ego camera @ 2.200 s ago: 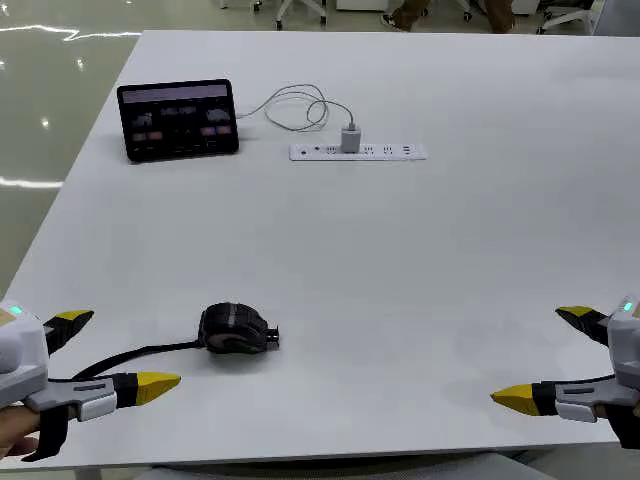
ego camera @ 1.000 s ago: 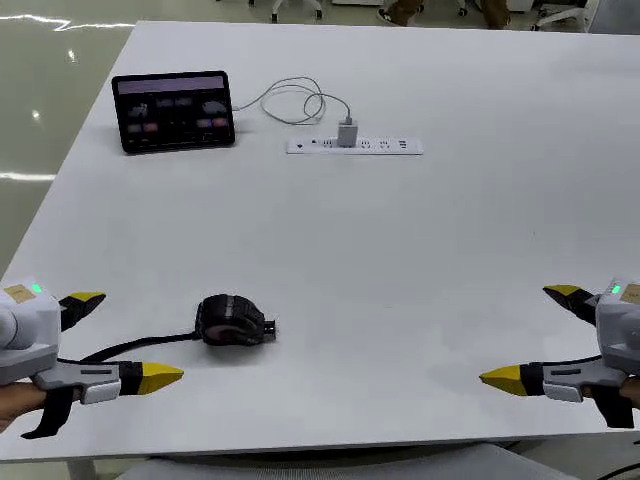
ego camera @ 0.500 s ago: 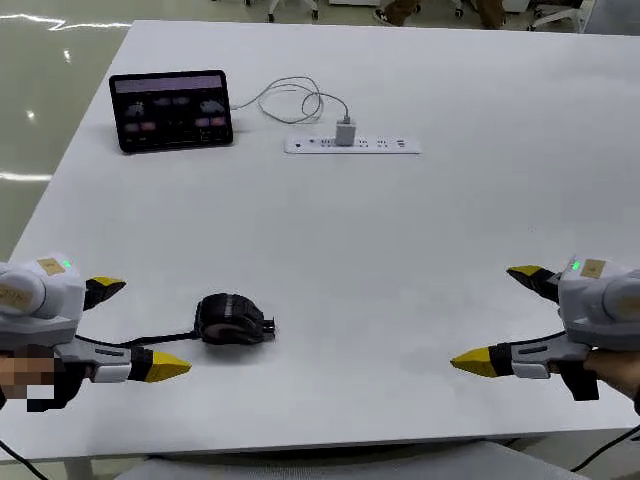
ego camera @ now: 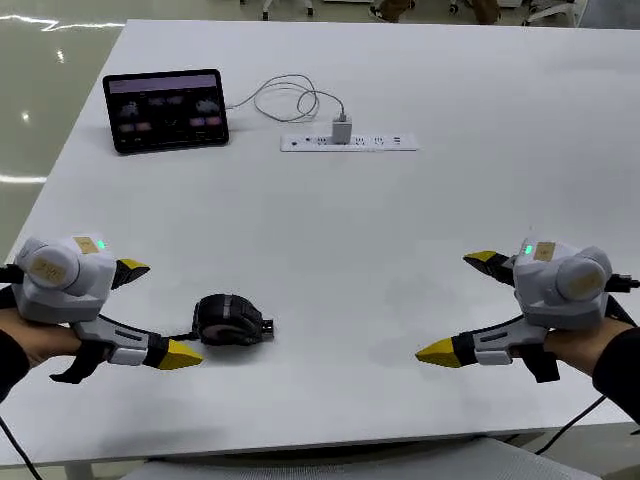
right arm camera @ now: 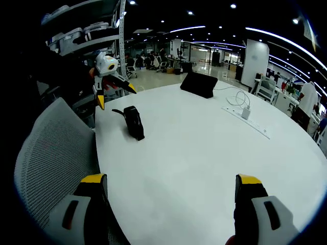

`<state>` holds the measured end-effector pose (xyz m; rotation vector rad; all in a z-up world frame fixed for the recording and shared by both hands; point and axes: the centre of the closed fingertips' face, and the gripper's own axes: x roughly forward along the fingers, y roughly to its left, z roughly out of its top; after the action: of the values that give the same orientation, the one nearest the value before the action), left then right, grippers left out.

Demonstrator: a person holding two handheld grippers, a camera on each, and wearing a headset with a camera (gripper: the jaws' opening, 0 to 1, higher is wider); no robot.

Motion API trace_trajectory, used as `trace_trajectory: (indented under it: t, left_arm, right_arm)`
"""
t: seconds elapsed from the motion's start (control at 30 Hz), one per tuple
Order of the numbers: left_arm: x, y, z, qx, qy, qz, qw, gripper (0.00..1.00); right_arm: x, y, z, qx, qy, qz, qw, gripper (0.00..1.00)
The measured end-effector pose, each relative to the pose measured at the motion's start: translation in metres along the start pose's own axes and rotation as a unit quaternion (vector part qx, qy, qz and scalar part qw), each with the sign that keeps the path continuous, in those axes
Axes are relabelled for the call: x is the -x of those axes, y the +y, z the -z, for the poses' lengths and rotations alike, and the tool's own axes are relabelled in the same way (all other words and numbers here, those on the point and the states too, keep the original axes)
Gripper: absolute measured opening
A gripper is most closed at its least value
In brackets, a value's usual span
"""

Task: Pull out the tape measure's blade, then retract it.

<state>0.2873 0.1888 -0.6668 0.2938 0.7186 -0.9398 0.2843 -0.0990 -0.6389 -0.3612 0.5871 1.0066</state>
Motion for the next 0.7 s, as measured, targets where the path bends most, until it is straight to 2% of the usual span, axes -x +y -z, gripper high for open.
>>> trace_trajectory:
  t: [0.23,0.43,0.53,0.6,0.7]
  left_arm:
    - [-0.010,-0.001,0.001,-0.038,0.033,0.017,0.9986,0.95]
    - [-0.022,-0.003,-0.002,-0.061,0.051,0.035,0.9963,0.90]
    - [-0.028,-0.007,-0.001,-0.082,0.064,0.050,0.9933,0.86]
    - [-0.032,-0.011,0.002,-0.109,0.079,0.065,0.9888,0.81]
    - [-0.040,-0.014,0.002,-0.117,0.088,0.071,0.9867,0.79]
  right_arm:
    - [-0.019,0.006,-0.012,0.018,0.000,-0.028,0.9994,1.00]
    - [-0.042,0.014,-0.014,0.036,0.011,-0.057,0.9977,1.00]
    - [-0.054,0.020,-0.016,0.042,0.018,-0.073,0.9963,1.00]
    - [-0.061,0.023,-0.018,0.045,0.019,-0.078,0.9957,1.00]
    - [-0.071,0.027,-0.021,0.049,0.020,-0.087,0.9948,1.00]
